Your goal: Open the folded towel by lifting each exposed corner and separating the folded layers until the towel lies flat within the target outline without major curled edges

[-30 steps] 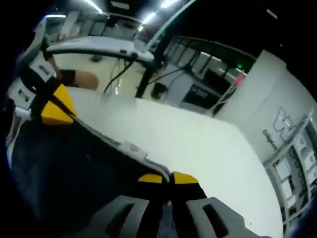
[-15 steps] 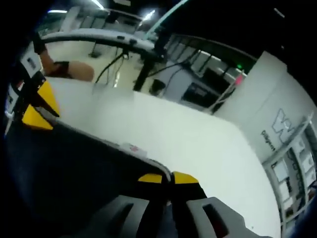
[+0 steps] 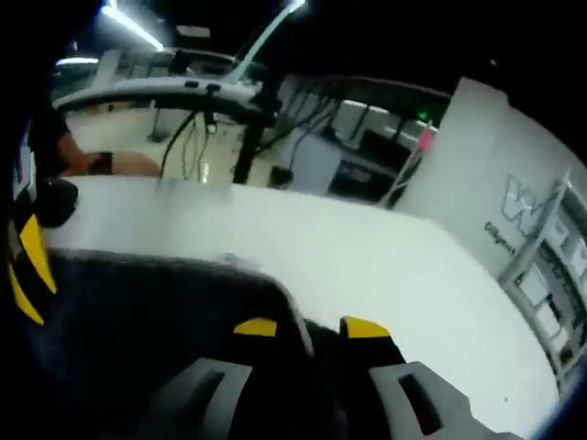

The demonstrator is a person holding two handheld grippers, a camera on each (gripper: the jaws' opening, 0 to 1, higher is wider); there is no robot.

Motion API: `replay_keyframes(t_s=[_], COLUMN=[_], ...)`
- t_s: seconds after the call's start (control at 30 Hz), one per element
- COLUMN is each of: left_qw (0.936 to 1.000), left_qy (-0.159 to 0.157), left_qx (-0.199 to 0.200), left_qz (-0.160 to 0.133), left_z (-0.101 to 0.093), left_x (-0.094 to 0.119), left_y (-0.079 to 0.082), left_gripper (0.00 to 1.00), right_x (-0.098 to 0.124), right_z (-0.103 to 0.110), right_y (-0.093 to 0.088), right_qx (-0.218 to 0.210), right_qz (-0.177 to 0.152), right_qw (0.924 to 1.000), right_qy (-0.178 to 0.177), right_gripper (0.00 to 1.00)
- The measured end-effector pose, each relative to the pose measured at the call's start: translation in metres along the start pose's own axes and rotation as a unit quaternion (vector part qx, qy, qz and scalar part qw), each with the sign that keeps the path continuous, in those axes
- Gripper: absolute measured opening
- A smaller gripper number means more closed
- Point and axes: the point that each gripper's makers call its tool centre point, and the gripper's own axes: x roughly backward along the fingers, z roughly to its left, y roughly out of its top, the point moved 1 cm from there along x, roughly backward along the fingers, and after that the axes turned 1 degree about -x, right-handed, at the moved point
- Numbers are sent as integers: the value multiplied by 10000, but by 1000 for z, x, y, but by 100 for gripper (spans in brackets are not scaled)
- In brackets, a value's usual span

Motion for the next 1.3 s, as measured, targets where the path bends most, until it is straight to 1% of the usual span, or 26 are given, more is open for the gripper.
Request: replay_keyframes(t_s=[0.03, 0.1, 0.13, 0.2, 0.27, 0.33, 0.37, 0.4, 0.43, 0.47, 0.57, 0.63, 0.7, 0.73, 0.77, 0.8, 0.87, 0.93, 0.97, 1.0, 1.03, 1.07, 1.13, 1.2, 1.3], left_qw=[10000, 9999, 9998, 9997, 9997, 9996, 9996, 9996, 9995, 9994, 9991, 9989, 9986, 9985, 9983, 9981, 9975, 9966, 9961, 9960, 9964, 9962, 9956, 9956, 9951], left_qy=[-37, -121, -149, -214, -236, -261, -269, -272, -285, -307, -389, -415, -451, -455, -451, -447, -503, -605, -639, -601, -505, -395, -370, -347, -382], left_qx=[1, 59, 94, 103, 96, 106, 106, 110, 120, 123, 52, 7, -54, -118, -180, -229, -272, -231, -204, -190, -155, -89, -80, -233, -173], left_qz=[12, -26, -49, -30, -25, -3, 9, 24, 49, 70, 178, 236, 258, 285, 313, 344, 414, 507, 576, 638, 669, 769, 860, 845, 892], left_z=[-1, -6, -6, -8, -7, -6, -6, -5, -6, -5, -9, -11, -14, -15, -16, -16, -18, -20, -21, -20, -18, -15, -17, -19, -22], left_x=[1, 6, 8, 12, 16, 16, 16, 15, 14, 13, 9, 8, 9, 10, 10, 10, 9, 6, 5, 6, 7, 9, 10, 11, 14], left_y=[0, 1, 2, 1, 2, 2, 2, 2, 1, 2, 0, 0, 0, 0, -1, -1, -4, -7, -10, -12, -12, -13, -14, -15, -17], left_gripper=[12, 12, 12, 12, 12, 11, 11, 11, 11, 11, 11, 11, 11, 9, 8, 8, 5, 3, 2, 2, 1, 1, 1, 1, 1], right_x=[4, 9, 11, 16, 21, 23, 28, 31, 36, 39, 47, 48, 47, 46, 40, 38, 34, 29, 28, 29, 29, 29, 30, 31, 32], right_z=[0, -9, -13, -17, -21, -18, -12, -10, -9, -13, -15, -11, -2, 4, 6, 13, 21, 24, 23, 22, 22, 22, 23, 24, 25], right_y=[-2, -3, -2, -5, -8, -6, -6, -6, -5, -3, -1, -3, -3, -3, -1, -3, -12, -16, -13, -14, -14, -15, -15, -16, -17], right_qx=[-159, -451, -545, -570, -568, -593, -676, -739, -751, -774, -797, -856, -877, -870, -849, -793, -554, -573, -629, -669, -702, -780, -843, -832, -933], right_qz=[-15, -65, -157, -155, -75, -165, -236, -255, -290, -371, -379, -316, -312, -332, -326, -247, -14, 53, -26, -7, -4, -3, -22, -47, -94], right_qw=[9999, 9989, 9983, 9981, 9980, 9979, 9974, 9969, 9967, 9960, 9952, 9950, 9954, 9956, 9958, 9965, 9984, 9982, 9978, 9976, 9973, 9968, 9963, 9965, 9956], right_qy=[8, -112, -164, -196, -263, -189, -107, -98, -134, -267, -424, -395, -231, -142, -55, 68, 145, 195, 192, 194, 196, 182, 148, 116, 94], right_gripper=[22, 27, 29, 33, 33, 31, 31, 31, 30, 28, 19, 10, 0, 0, 0, 0, 0, 0, 0, 0, 0, 0, 0, 0, 0])
